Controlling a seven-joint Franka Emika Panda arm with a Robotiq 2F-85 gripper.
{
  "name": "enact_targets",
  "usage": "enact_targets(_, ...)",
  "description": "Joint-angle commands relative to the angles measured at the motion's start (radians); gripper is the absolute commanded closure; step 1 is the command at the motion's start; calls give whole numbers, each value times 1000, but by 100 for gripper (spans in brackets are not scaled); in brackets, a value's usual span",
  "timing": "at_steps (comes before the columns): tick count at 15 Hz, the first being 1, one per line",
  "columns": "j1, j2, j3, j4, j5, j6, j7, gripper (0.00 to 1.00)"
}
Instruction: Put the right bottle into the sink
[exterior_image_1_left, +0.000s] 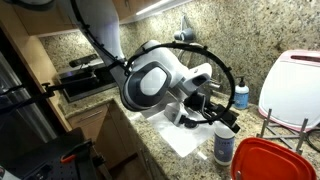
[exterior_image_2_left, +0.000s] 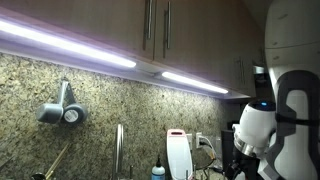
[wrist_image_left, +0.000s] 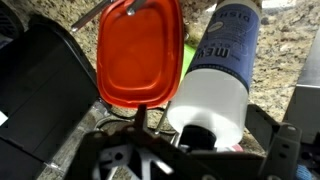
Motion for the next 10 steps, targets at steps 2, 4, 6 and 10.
enact_targets(2, 8, 2, -9, -1, -6, -11, -7, 0)
enact_targets(4, 2, 2, -6, 0, -11, -4, -9, 0)
enact_targets(6, -9, 16, 3, -1, -28, -11, -20, 0)
enact_targets(10, 9, 17, -12, -4, -28, -52, -32, 0)
